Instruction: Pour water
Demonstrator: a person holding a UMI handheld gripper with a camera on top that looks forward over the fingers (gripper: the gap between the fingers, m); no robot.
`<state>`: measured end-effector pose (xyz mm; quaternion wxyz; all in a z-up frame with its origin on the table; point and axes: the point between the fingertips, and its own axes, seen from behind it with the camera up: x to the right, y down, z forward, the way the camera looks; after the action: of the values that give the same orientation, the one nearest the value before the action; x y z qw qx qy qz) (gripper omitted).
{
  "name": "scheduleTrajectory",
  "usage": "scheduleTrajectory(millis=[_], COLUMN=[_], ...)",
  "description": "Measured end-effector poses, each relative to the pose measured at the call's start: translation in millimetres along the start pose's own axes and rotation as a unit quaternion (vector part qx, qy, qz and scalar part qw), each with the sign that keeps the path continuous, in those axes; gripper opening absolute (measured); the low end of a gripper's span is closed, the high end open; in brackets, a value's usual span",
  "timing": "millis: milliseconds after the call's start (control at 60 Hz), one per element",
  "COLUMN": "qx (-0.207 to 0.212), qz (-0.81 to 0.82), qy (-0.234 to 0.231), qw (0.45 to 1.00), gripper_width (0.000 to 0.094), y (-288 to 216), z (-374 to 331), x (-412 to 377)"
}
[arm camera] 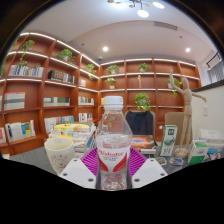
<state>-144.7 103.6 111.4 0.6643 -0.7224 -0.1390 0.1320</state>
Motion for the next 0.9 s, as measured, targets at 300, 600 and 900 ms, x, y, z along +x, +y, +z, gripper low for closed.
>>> scheduleTrajectory(millis=[300, 600, 900], qx=[0.01, -0.04, -0.071], qz=[0.005, 0.022, 0.023], qy=[0.012, 0.034, 0.138], qw=[1.0, 0.998, 0.988], gripper_width=[0.0545, 0.0824, 0.0833], y=[-1, 20, 23], z=[0, -57, -177], x=[3, -3, 39])
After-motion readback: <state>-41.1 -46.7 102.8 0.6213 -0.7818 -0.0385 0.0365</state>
